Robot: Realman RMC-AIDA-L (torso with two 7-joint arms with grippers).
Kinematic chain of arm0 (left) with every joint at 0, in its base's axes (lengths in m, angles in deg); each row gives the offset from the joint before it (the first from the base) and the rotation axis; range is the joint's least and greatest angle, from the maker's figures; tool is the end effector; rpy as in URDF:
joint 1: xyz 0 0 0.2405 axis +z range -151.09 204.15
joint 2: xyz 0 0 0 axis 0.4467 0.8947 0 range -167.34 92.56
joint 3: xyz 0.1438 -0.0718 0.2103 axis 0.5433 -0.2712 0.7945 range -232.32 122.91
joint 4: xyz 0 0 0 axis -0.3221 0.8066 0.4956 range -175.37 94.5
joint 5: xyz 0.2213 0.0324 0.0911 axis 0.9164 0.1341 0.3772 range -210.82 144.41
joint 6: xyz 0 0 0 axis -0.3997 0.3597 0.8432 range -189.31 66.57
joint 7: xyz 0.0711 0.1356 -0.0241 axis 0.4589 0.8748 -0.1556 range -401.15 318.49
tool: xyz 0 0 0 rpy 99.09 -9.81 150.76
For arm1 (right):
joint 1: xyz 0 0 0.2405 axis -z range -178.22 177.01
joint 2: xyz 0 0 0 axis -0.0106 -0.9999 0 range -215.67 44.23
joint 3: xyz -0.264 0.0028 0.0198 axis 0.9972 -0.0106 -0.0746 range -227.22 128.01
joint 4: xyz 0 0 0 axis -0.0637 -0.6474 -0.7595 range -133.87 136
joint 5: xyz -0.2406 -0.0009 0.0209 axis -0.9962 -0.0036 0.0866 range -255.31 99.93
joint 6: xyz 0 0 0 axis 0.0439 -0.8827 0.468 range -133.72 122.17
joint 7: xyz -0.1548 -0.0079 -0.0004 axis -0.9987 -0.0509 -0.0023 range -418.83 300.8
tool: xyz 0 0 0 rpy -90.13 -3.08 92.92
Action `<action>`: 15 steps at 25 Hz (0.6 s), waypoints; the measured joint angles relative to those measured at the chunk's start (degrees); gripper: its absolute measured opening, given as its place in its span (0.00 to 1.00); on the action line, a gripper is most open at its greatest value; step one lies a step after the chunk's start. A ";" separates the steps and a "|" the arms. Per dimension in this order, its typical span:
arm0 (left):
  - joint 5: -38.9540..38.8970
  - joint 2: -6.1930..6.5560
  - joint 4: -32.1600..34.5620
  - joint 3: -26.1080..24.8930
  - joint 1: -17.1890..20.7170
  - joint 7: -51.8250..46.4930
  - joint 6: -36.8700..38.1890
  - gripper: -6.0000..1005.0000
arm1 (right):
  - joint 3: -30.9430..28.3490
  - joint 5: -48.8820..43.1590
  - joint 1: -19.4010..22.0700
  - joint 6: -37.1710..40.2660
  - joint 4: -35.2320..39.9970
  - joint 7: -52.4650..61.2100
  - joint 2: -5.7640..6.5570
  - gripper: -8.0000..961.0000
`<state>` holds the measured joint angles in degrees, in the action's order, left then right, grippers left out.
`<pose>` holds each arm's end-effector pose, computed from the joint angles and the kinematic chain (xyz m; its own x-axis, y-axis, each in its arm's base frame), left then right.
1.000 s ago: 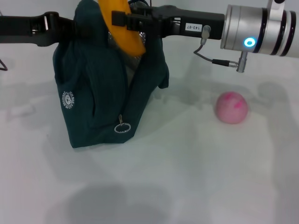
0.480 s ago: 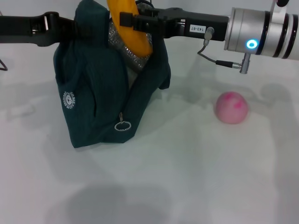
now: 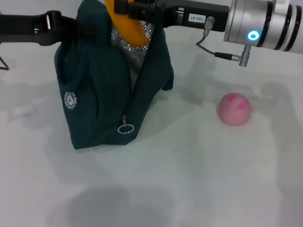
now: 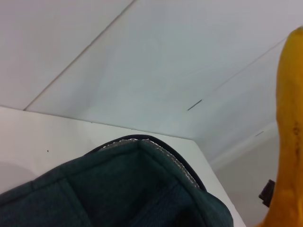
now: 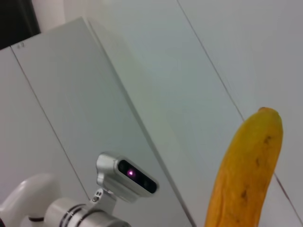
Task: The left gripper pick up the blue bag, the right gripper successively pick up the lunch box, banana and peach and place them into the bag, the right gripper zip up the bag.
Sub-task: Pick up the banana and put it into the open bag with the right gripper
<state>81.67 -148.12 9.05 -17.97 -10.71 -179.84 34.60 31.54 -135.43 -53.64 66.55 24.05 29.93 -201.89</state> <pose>-0.2338 0.4156 0.0961 0.3170 0.8136 0.4874 0.8793 -0.4446 0.1704 0.0829 0.4464 -0.0650 0.5636 -0.3881 -0.7292 -0.4293 -0.8918 0.1428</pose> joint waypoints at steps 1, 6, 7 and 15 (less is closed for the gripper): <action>0.00 -0.05 0.00 0.00 -0.08 0.00 0.00 0.10 | 0.14 0.45 -0.02 0.27 -0.03 0.02 -0.01 0.47; 0.00 -0.44 0.00 0.00 -0.15 0.00 0.00 0.10 | 2.98 4.10 -0.06 0.76 -0.48 -0.01 -0.02 0.47; 0.00 -0.44 0.00 0.00 -0.15 0.00 0.00 0.10 | 2.98 4.10 -0.06 0.76 -0.48 -0.01 -0.02 0.47; 0.00 -0.54 0.00 -0.22 0.30 0.03 -0.04 0.10 | 6.61 5.99 0.15 -0.97 -0.57 -0.43 -0.02 0.47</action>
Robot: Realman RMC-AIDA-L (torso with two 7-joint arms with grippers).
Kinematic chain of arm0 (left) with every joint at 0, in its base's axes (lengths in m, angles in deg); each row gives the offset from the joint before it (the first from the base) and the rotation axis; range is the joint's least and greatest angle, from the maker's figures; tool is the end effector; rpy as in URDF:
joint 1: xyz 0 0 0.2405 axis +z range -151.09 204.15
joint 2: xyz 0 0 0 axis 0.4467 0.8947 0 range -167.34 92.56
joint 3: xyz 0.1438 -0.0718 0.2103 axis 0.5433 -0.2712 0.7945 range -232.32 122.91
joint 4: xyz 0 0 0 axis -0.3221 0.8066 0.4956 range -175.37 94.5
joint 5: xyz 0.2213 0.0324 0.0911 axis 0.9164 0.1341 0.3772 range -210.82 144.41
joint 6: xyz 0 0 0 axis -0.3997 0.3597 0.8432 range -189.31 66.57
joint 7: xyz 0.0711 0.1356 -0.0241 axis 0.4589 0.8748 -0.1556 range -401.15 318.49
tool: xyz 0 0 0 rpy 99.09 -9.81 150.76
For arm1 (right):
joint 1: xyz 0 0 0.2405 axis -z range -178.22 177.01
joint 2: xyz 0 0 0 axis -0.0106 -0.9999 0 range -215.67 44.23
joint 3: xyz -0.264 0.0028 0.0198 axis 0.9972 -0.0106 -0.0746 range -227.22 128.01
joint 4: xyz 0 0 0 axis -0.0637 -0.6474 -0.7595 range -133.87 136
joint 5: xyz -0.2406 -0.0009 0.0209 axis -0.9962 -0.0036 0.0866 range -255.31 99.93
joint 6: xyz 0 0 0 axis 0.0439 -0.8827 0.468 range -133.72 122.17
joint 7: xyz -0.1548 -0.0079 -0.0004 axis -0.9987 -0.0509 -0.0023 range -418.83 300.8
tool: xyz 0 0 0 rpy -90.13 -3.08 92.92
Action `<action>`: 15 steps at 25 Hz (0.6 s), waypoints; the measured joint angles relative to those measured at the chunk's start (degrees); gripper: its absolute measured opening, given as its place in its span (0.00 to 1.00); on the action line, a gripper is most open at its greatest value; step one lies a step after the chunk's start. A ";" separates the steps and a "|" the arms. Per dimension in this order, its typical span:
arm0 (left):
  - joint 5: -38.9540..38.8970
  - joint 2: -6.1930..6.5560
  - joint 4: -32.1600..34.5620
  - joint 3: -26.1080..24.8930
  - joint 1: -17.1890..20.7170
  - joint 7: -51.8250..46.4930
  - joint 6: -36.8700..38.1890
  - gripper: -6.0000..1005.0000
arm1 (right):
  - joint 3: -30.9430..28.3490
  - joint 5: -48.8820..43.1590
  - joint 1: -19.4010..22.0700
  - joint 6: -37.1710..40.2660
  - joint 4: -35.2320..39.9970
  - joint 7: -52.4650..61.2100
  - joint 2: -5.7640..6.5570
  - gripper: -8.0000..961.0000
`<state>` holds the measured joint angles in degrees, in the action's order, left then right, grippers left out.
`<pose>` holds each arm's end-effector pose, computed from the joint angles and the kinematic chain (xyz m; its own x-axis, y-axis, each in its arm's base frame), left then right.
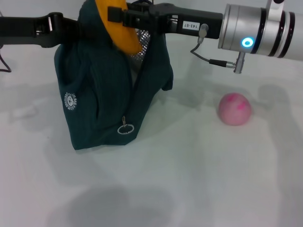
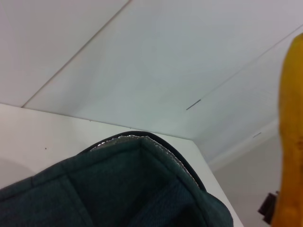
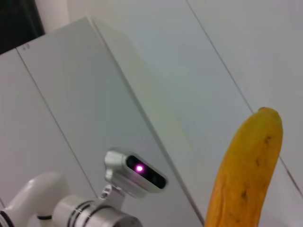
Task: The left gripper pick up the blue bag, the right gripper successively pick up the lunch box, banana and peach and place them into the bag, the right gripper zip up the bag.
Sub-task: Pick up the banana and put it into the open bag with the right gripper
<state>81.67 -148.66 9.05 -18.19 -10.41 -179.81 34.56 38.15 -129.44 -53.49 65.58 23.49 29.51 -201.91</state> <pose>-0.2352 0.4137 0.0927 0.3071 0.8166 0.4887 0.8806 -0.4386 0.1795 0.0826 0.4396 -0.0764 0.5604 -0.4138 -0.7174 -0.4352 -0.8841 0.1700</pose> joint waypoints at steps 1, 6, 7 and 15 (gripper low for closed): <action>0.00 0.00 0.00 -0.03 0.02 0.05 0.00 0.10 | 0.14 -0.02 0.09 -0.38 0.00 -0.21 0.00 0.47; 0.01 0.00 0.00 -0.05 0.03 0.13 0.07 0.10 | 0.22 -0.35 0.41 -2.46 -0.04 -1.66 0.00 0.47; 0.02 0.00 0.00 -0.05 0.03 0.14 0.08 0.10 | 0.22 -0.35 0.41 -2.46 -0.04 -1.66 0.00 0.47; 0.02 0.13 0.00 -0.01 0.03 0.14 0.13 0.10 | 0.77 -0.75 1.04 -4.27 -0.11 -2.82 0.09 0.47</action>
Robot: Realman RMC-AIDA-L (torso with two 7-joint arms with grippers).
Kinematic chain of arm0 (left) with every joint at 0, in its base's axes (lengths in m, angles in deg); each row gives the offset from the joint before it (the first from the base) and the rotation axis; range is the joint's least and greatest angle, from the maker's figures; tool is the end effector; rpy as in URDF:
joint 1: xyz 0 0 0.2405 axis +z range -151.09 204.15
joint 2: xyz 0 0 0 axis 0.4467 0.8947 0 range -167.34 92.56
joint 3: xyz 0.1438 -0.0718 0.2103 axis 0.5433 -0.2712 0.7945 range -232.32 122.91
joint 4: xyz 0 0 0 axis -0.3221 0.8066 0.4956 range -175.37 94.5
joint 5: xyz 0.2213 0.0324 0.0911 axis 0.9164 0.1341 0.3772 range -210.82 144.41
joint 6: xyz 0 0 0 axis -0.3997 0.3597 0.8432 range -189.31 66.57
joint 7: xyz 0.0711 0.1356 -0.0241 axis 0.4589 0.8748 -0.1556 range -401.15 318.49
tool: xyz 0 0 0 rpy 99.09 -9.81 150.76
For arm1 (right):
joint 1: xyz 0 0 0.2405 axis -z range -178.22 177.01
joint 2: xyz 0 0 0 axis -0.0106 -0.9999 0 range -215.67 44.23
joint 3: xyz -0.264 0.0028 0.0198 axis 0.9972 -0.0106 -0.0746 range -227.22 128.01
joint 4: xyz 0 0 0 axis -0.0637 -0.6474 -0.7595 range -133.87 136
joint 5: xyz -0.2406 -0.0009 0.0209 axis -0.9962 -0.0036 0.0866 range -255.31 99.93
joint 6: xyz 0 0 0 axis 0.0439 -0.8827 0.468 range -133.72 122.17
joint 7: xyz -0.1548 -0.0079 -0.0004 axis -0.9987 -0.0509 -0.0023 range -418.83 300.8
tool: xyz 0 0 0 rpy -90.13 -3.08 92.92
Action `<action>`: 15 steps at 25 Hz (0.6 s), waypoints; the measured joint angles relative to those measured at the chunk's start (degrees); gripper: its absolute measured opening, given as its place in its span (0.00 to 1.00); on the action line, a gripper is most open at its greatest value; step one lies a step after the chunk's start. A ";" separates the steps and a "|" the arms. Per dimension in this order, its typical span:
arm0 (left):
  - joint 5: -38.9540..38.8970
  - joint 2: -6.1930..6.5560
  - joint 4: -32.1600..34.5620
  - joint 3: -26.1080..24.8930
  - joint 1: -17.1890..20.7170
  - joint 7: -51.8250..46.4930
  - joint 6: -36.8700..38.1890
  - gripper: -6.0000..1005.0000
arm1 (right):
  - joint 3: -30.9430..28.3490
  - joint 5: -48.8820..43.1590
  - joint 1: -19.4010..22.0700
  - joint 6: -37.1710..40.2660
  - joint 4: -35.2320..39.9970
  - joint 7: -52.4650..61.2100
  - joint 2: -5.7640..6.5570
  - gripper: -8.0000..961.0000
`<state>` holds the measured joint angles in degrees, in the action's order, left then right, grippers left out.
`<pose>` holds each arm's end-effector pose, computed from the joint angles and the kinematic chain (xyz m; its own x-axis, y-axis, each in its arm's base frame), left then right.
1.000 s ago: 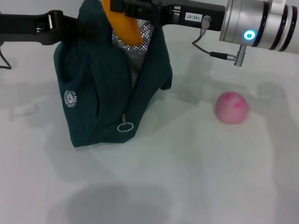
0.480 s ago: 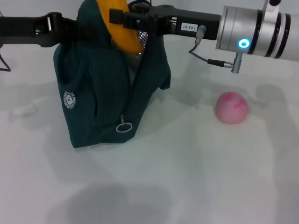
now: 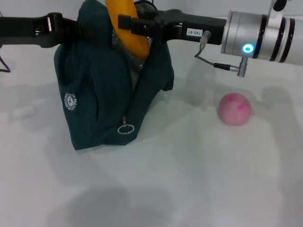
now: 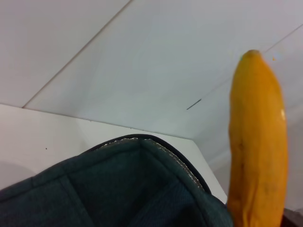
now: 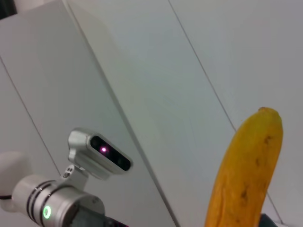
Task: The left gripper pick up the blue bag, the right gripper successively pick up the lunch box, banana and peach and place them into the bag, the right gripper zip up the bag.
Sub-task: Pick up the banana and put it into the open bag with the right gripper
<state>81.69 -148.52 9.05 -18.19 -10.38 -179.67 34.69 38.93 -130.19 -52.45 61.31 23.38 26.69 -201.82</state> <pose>-0.2356 0.4135 0.0937 0.3105 0.8157 0.4880 0.8800 -0.4408 0.1770 0.0985 0.4456 -0.0815 0.5981 -0.3832 -0.7039 -0.4678 -0.8801 0.0816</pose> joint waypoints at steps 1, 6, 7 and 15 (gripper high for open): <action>0.00 0.01 0.00 -0.01 0.00 0.00 0.00 0.10 | 0.05 -0.19 0.03 -0.25 0.00 -0.06 0.00 0.47; 0.00 0.03 0.00 -0.03 0.00 0.00 -0.01 0.10 | 0.08 -0.58 0.08 -0.73 0.00 -0.10 0.00 0.47; -0.01 0.07 0.00 -0.07 0.00 0.00 -0.04 0.10 | 0.17 -0.58 0.09 -0.79 0.00 -0.10 0.00 0.47; -0.03 0.15 -0.03 -0.12 0.00 -0.05 -0.13 0.10 | 2.26 -0.86 0.20 -1.16 0.48 -0.13 0.32 0.47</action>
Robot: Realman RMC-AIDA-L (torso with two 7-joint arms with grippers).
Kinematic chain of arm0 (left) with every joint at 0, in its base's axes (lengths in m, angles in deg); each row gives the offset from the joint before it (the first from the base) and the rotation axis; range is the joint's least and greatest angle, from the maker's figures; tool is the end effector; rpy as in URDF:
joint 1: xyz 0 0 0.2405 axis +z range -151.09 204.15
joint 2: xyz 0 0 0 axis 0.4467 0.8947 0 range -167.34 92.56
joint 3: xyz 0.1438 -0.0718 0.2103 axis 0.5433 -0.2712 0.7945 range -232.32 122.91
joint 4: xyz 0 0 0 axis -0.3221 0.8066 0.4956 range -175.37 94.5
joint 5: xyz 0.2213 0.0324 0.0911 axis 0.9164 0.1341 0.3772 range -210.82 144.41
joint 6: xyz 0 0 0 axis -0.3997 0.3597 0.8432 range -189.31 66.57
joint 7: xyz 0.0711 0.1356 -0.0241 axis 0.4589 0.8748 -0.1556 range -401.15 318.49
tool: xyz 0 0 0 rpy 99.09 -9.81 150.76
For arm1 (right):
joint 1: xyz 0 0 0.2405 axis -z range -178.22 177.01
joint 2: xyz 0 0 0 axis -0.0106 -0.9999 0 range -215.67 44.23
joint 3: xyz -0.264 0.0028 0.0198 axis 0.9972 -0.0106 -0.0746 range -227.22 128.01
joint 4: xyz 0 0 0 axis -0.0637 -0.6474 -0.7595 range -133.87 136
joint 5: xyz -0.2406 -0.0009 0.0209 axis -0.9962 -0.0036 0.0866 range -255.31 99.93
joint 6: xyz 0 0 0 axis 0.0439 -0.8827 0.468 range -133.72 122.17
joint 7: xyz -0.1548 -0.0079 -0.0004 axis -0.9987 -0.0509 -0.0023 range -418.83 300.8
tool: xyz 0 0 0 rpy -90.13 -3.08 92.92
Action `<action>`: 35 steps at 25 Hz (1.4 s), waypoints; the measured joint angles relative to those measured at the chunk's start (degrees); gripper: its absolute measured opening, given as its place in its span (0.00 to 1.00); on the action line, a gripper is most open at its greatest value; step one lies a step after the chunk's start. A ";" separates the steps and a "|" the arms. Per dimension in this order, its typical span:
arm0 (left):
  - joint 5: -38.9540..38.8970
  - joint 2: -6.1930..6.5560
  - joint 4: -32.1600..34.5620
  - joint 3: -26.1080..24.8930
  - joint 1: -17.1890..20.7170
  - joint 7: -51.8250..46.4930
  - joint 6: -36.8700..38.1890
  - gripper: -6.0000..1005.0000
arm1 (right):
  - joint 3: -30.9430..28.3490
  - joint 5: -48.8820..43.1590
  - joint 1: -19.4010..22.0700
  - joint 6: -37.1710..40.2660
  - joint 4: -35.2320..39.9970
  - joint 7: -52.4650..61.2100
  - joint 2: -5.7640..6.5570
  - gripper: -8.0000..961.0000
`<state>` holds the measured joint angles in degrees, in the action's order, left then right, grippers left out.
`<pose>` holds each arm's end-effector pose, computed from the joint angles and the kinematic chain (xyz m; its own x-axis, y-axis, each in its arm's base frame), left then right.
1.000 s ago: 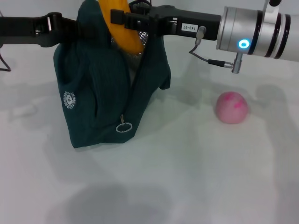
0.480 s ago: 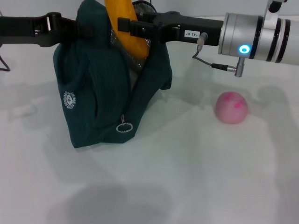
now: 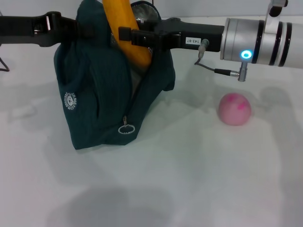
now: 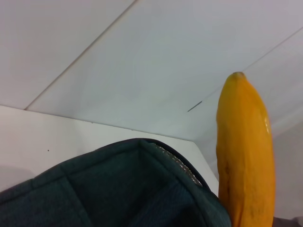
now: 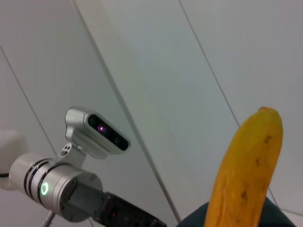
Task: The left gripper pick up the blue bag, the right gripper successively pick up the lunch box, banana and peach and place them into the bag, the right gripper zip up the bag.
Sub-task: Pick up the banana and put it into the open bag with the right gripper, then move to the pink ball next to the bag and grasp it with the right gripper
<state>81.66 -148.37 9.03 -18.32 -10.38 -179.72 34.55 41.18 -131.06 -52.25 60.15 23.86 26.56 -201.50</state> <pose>-0.2362 0.4141 0.0953 0.3085 0.8141 0.4920 0.8812 -0.4393 0.1745 0.1029 0.4431 -0.0873 0.6393 -0.3773 -0.6701 -0.4580 -0.8867 0.0623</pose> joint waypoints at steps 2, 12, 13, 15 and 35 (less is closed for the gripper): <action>0.00 0.05 -0.02 0.00 0.00 -0.07 -0.01 0.10 | 0.02 -0.23 0.21 -0.01 0.18 0.08 0.04 0.47; 0.00 0.07 -0.07 0.00 0.00 -0.17 -0.02 0.11 | 0.00 -0.37 1.28 0.46 1.10 0.30 0.37 0.61; -0.01 0.04 -0.07 0.00 0.00 -0.16 -0.01 0.11 | 0.00 -0.38 1.28 0.49 1.11 0.30 0.39 0.66; 0.00 0.03 -0.07 0.00 0.03 -0.15 0.00 0.11 | -0.01 -0.41 1.28 0.53 1.11 0.30 0.40 0.71; -0.35 0.22 -0.07 -0.09 0.83 -0.66 0.13 0.11 | -15.27 -27.21 18.19 2.76 28.49 20.18 7.74 0.82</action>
<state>81.31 -148.16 8.96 -18.41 -9.55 -180.38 34.68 25.91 -158.26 -34.06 62.92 52.35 46.73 -193.76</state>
